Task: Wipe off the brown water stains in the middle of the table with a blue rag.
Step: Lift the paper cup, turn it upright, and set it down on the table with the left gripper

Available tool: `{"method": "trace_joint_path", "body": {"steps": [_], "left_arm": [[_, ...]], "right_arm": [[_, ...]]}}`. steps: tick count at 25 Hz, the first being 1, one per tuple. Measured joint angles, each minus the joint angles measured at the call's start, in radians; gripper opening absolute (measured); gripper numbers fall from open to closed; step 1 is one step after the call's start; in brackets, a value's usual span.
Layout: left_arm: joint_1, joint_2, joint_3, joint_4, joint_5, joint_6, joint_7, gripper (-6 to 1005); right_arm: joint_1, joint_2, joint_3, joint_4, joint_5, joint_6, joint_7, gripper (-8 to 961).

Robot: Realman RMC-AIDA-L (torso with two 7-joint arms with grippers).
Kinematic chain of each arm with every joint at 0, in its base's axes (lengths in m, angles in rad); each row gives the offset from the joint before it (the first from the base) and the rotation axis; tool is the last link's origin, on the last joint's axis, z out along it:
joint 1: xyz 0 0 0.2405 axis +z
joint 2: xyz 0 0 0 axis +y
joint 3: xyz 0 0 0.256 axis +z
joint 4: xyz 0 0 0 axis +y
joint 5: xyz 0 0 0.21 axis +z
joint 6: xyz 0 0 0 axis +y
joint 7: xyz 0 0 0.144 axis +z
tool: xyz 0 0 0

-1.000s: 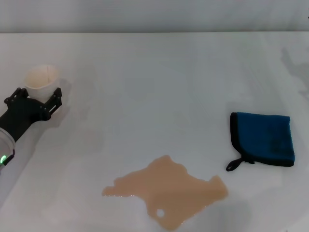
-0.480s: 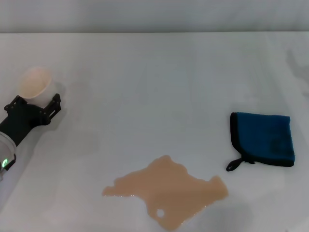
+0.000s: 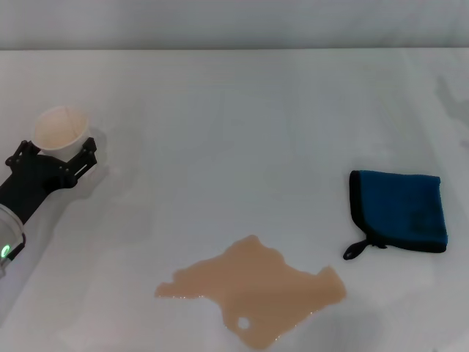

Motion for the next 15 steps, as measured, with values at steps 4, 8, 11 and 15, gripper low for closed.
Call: {"method": "trace_joint_path", "body": {"steps": [4, 8, 11, 15], "left_arm": [[0.006, -0.001, 0.0, -0.001, -0.002, -0.001, -0.011, 879], [0.03, -0.001, -0.001, -0.002, -0.014, -0.007, -0.018, 879], [0.05, -0.001, -0.001, -0.007, -0.015, -0.033, -0.021, 878], [0.066, -0.001, -0.001, -0.015, -0.015, -0.061, -0.022, 878]], "right_arm": [[0.0, 0.0, 0.0, 0.0, 0.0, -0.004, 0.003, 841], [0.0, 0.0, 0.0, 0.0, 0.0, -0.006, 0.005, 841], [0.0, 0.0, -0.003, 0.001, 0.0, -0.006, 0.005, 841], [-0.001, 0.001, -0.006, 0.003, 0.0, -0.008, 0.006, 841]]}}
